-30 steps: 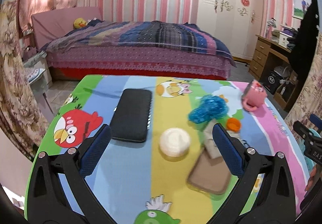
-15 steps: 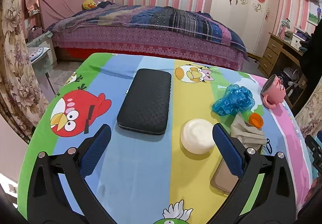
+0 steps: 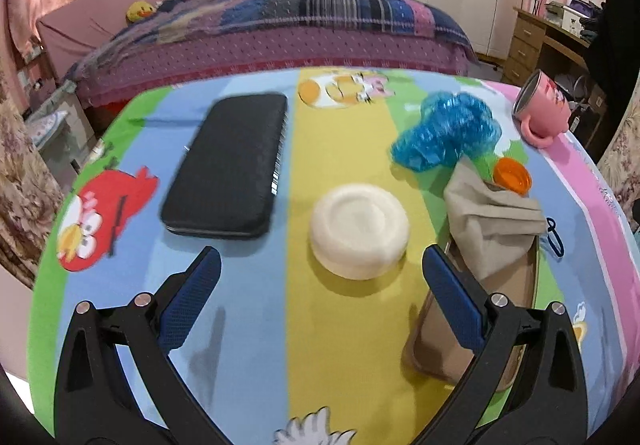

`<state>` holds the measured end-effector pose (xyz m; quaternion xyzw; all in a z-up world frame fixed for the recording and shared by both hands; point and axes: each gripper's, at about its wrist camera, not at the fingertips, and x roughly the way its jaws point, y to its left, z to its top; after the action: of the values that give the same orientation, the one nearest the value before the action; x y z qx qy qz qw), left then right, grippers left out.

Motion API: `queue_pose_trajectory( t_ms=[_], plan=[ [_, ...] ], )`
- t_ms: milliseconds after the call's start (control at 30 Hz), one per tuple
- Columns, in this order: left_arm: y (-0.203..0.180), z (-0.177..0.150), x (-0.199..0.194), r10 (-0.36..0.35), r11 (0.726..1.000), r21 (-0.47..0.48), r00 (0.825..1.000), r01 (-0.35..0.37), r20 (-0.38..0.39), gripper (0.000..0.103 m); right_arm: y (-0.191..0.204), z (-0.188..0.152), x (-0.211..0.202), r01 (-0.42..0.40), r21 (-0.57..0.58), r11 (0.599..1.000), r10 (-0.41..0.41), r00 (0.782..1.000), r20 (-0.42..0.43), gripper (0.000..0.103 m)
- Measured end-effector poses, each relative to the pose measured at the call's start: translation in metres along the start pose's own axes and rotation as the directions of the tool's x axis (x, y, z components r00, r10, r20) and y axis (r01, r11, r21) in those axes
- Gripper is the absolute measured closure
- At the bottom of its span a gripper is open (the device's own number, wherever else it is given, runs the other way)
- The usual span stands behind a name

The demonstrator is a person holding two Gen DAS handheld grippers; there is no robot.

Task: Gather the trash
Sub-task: 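Grasp the white round disc with the left gripper while the right gripper grasps the beige cloth pouch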

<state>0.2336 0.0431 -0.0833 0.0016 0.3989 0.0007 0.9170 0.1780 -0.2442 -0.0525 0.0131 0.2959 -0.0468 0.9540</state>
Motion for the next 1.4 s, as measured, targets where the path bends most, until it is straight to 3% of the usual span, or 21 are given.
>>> queue_pose_trajectory(
  t_ms=[300, 600, 833, 1000, 1167, 1400],
  plan=[
    [0.004, 0.007, 0.018, -0.046, 0.996, -0.073, 0.999, 0.044, -0.029, 0.007, 0.004, -0.001, 0.012, -0.011, 0.009, 1.000, 0.011, 1.000, -0.016, 0.008],
    [-0.005, 0.012, 0.023, -0.101, 0.993, -0.064, 0.994, 0.099, -0.033, 0.042, 0.021, -0.004, 0.021, -0.023, -0.001, 1.000, 0.023, 0.999, -0.040, 0.008],
    [0.000, 0.012, 0.014, -0.106, 0.993, -0.056, 0.994, 0.105, -0.018, 0.042, 0.049, -0.006, 0.021, -0.044, -0.053, 0.998, 0.042, 0.998, -0.041, 0.008],
    [0.013, 0.012, -0.009, -0.071, 0.997, -0.030, 0.996, 0.072, 0.048, 0.042, 0.071, -0.005, 0.022, -0.069, -0.088, 0.994, 0.065, 0.997, -0.048, 0.008],
    [0.032, 0.008, -0.021, -0.021, 1.000, -0.018, 0.998, 0.023, 0.067, 0.042, 0.092, -0.002, 0.022, -0.114, -0.103, 0.988, 0.110, 0.993, -0.045, 0.008],
    [0.063, 0.006, -0.045, 0.018, 0.998, -0.063, 0.995, -0.011, 0.101, 0.042, 0.115, -0.003, 0.029, -0.143, -0.116, 0.983, 0.136, 0.988, -0.068, 0.008]
  ],
)
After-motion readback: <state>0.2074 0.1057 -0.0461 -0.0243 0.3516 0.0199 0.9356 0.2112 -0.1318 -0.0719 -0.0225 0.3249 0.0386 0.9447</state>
